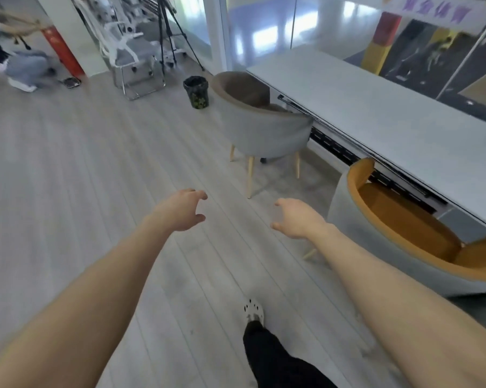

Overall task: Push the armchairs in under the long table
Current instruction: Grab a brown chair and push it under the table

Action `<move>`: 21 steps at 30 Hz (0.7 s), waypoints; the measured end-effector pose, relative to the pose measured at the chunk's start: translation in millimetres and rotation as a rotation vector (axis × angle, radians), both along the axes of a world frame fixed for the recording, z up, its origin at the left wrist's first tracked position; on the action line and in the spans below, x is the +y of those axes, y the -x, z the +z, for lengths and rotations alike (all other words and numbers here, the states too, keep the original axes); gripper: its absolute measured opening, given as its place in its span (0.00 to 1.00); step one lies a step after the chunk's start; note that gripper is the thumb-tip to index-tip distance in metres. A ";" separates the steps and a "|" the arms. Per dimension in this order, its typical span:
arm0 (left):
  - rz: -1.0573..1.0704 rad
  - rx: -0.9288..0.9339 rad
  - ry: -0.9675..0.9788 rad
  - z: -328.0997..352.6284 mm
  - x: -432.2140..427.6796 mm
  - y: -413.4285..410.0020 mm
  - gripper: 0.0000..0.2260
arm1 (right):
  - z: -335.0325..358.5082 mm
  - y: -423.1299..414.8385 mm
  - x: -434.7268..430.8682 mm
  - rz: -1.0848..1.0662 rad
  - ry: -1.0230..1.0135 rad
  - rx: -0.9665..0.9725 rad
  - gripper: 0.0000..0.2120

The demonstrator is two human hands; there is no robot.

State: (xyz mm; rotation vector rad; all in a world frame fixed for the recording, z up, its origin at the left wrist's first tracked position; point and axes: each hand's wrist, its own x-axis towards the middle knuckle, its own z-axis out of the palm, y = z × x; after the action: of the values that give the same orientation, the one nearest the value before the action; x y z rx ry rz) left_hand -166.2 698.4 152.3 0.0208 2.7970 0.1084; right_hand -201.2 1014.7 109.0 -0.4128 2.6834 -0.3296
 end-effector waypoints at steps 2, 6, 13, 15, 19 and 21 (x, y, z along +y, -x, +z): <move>-0.022 -0.006 0.013 -1.7 -22.0 49.6 0.27 | -7.0 46.4 -23.2 -0.021 0.020 0.006 0.32; -0.073 -0.031 0.049 0.7 -60.5 144.7 0.27 | -16.5 133.4 -71.7 -0.045 0.043 -0.020 0.31; -0.140 -0.043 0.050 6.0 -126.4 297.1 0.27 | -11.8 264.6 -142.5 -0.109 0.072 -0.020 0.31; -0.178 -0.032 0.058 2.2 -145.2 343.2 0.28 | -15.9 303.1 -160.8 -0.134 0.079 -0.013 0.30; -0.258 -0.049 0.070 -12.1 -189.5 434.6 0.28 | -33.4 373.5 -203.4 -0.209 0.088 -0.012 0.28; -0.286 -0.053 0.063 -18.3 -212.1 479.8 0.28 | -40.4 403.9 -226.9 -0.253 0.073 -0.016 0.28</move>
State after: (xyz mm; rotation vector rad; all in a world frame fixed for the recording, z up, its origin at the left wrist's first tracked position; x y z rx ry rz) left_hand -646.0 486.3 134.0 0.3952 2.7091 -0.0476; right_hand -605.1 787.8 68.6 -0.0897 2.7161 -0.5019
